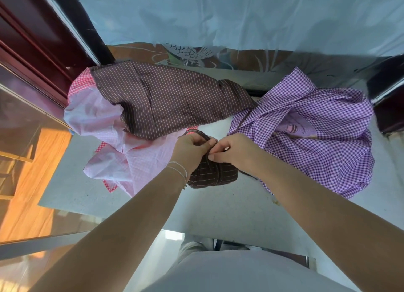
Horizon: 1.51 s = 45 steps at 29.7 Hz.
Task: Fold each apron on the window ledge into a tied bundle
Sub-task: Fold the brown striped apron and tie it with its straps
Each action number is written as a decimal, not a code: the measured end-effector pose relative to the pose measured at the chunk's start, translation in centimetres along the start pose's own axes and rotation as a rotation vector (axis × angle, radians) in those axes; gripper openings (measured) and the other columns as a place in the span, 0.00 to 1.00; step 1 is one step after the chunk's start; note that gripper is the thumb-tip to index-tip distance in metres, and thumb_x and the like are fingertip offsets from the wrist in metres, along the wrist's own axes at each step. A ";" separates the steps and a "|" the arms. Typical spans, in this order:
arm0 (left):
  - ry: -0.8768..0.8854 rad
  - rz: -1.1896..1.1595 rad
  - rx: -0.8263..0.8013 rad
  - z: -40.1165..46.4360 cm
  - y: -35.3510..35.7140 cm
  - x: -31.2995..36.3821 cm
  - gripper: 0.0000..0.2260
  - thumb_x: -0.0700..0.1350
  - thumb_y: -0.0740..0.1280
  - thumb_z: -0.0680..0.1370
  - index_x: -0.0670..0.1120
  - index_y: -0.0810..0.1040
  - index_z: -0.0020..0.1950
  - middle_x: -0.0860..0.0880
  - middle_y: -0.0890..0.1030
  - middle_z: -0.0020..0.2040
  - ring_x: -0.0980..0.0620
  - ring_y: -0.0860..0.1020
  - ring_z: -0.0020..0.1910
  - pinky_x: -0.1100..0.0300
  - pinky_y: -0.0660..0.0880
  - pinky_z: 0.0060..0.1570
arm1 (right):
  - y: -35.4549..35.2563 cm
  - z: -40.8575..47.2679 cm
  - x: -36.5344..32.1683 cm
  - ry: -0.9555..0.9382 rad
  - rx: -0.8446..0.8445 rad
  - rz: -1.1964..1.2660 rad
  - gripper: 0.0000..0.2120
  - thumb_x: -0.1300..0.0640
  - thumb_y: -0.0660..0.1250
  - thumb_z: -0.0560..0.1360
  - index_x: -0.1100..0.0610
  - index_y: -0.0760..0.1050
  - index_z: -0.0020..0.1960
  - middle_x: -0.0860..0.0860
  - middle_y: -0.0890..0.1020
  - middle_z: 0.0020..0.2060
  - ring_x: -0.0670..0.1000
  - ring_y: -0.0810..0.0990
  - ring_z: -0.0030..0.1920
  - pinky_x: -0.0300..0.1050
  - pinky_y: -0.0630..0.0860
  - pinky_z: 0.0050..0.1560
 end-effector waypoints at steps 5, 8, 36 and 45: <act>0.099 0.018 0.005 -0.5 0.5 0.0 0.03 0.44 0.71 0.76 0.46 0.82 0.47 0.48 0.83 0.41 0.51 0.81 0.40 0.59 0.78 0.42 | -0.7 -0.4 0.7 0.050 0.094 0.000 0.01 0.59 0.69 0.73 0.55 0.79 0.44 0.51 0.81 0.38 0.49 0.80 0.41 0.41 0.77 0.42; 0.151 0.054 -0.007 -0.9 0.7 0.4 0.01 0.43 0.70 0.76 0.48 0.82 0.44 0.51 0.83 0.39 0.53 0.80 0.39 0.59 0.78 0.44 | -1.1 -0.5 0.6 0.016 0.138 -0.122 0.04 0.59 0.68 0.73 0.56 0.75 0.46 0.51 0.78 0.37 0.49 0.77 0.39 0.42 0.75 0.39; 0.579 0.369 -0.038 -1.6 2.2 5.8 0.05 0.45 0.68 0.77 0.48 0.83 0.49 0.51 0.84 0.45 0.54 0.80 0.46 0.62 0.76 0.49 | -3.8 -2.4 -0.8 -0.574 0.700 -0.838 0.14 0.54 0.54 0.77 0.59 0.74 0.41 0.50 0.73 0.29 0.45 0.63 0.28 0.38 0.59 0.26; 0.595 0.194 0.034 -1.5 0.9 6.8 0.06 0.43 0.67 0.78 0.52 0.79 0.43 0.53 0.81 0.37 0.59 0.78 0.36 0.67 0.77 0.40 | -5.9 -2.4 -1.6 -0.405 0.442 -0.073 0.19 0.52 0.66 0.78 0.53 0.65 0.31 0.46 0.66 0.24 0.42 0.65 0.24 0.32 0.62 0.26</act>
Point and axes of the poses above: each hand's wrist, its own z-axis towards the middle knuckle, its own y-axis out of the palm, x = y × z, the point moved 4 cm from there along z, towards the middle knuckle
